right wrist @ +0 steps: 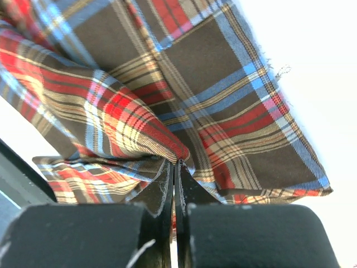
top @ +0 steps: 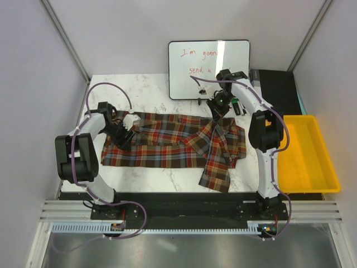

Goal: Fold and stack the long sleeve shirts
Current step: Fold the shirt

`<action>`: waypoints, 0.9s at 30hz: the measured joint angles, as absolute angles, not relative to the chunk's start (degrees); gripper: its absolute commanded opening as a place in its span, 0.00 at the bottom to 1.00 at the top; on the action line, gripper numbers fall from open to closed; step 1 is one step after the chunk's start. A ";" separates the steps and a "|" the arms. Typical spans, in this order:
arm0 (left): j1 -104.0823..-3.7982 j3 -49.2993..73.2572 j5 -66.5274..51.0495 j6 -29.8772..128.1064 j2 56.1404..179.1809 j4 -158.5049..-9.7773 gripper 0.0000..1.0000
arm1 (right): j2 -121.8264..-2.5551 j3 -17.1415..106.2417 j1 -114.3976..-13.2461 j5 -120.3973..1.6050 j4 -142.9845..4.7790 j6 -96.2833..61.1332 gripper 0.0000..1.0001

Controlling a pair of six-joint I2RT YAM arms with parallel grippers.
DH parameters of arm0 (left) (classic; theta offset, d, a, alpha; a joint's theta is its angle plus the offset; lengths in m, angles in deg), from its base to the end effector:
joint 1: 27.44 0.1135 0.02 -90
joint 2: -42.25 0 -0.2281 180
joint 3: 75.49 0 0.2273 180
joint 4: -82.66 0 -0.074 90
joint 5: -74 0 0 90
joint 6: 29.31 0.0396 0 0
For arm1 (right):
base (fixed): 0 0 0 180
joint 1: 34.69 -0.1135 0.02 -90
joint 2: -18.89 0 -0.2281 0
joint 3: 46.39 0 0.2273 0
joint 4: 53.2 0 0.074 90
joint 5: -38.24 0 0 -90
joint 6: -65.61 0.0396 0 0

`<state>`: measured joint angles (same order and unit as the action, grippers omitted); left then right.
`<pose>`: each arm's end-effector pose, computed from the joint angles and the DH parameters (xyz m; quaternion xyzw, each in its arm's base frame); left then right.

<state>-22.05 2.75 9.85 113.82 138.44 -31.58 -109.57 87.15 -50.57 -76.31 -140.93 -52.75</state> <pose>0.2733 0.0084 0.1612 0.4050 0.8850 -0.1687 0.1558 0.3825 0.1259 0.2031 -0.3798 0.8982 0.2041 0.0853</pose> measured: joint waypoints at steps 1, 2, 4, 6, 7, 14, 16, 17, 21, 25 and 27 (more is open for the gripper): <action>-22.05 2.72 9.93 113.82 138.44 -31.60 0.63 | -110.05 87.06 -50.60 -75.92 -140.80 -52.77 0.00; -22.05 2.72 10.26 113.84 138.41 -31.58 0.64 | -110.38 86.80 -50.60 -75.44 -140.47 -52.77 0.02; -22.05 2.66 11.44 113.84 137.93 -31.60 0.68 | -110.84 85.77 -50.44 -74.26 -139.38 -52.75 0.26; -22.42 2.22 13.15 113.93 136.16 -31.60 0.69 | -111.21 85.29 -50.25 -73.40 -138.90 -52.42 0.54; -22.75 1.63 14.13 114.06 134.35 -31.76 0.71 | -111.37 85.25 -50.14 -72.90 -138.70 -52.20 0.60; -32.74 -6.24 24.86 113.31 114.11 -32.80 0.80 | -107.50 81.32 -48.61 -72.55 -137.35 -54.04 0.66; -34.14 -9.91 29.34 112.48 107.77 -33.00 0.82 | -101.25 74.21 -48.19 -72.90 -136.67 -58.02 0.67; -34.40 -11.96 31.33 111.78 104.51 -33.37 0.82 | -96.90 70.04 -48.13 -73.32 -137.39 -60.66 0.67; -34.53 -19.66 35.59 103.02 92.65 -38.29 0.85 | -81.29 56.94 -50.88 -75.57 -138.85 -72.18 0.70; -32.92 -21.27 35.99 90.37 88.69 -45.81 0.84 | -69.51 45.19 -60.48 -78.39 -138.66 -82.39 0.70; -30.47 -20.33 37.10 84.86 90.48 -48.54 0.82 | -68.55 42.06 -65.33 -80.07 -138.42 -86.02 0.69</action>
<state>-30.47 -20.33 37.10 84.86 90.48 -48.54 -68.55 42.06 -65.33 -80.07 -138.42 -86.02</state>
